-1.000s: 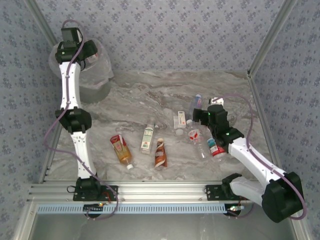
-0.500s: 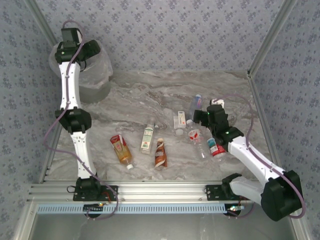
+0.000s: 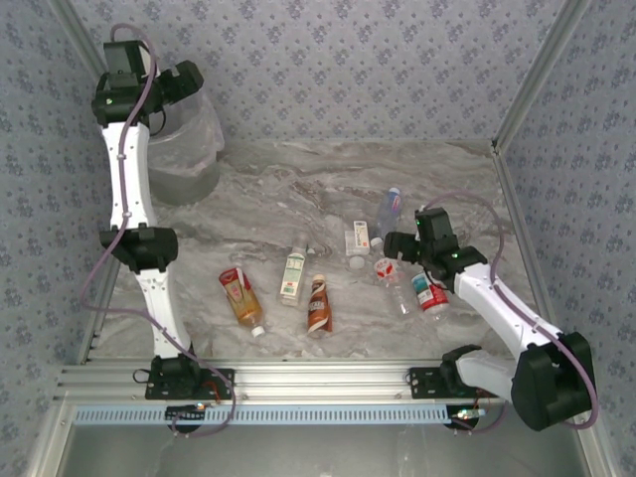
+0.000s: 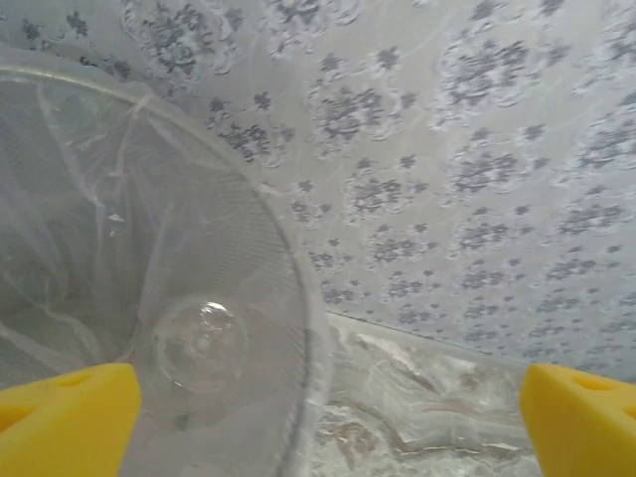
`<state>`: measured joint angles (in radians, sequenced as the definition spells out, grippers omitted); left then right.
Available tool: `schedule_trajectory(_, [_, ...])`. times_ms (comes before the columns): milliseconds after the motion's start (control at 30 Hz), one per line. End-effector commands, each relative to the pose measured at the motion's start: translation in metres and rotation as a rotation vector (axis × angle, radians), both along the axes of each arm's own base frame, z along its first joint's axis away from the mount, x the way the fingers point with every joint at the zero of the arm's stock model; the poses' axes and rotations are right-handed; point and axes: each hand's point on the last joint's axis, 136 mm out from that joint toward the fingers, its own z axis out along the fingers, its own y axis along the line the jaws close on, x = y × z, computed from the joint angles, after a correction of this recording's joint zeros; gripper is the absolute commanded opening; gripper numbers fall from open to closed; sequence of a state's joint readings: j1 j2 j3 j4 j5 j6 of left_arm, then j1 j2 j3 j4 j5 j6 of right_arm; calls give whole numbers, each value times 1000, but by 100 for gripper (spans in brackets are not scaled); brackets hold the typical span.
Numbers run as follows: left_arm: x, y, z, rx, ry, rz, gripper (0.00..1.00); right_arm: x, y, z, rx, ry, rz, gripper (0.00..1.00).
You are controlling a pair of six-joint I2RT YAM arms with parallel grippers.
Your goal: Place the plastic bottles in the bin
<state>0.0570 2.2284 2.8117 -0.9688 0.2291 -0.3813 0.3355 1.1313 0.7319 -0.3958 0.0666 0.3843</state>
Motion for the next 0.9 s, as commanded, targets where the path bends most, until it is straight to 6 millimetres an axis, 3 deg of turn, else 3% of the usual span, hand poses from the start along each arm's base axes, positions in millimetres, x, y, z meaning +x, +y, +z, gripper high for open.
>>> schedule_trajectory(0, [-24,-27,17,19,-6,-71,99,-20,14,-3,7,89,93,99])
schedule_trajectory(200, [-48,-55,27,38,-75,-119,99,-48,17,-19,8,162,88,99])
schedule_trajectory(367, [-79,-63,38,-22,-178,-127,99,-66,17,-34,9,214,79,95])
schedule_trajectory(667, [-127,-97,9,-167,-181,-232,99,-90,19,-55,-62,305,59,91])
schedule_trajectory(867, [-144,-120,-19,-299,-146,-302,99,-87,20,-70,-155,309,41,92])
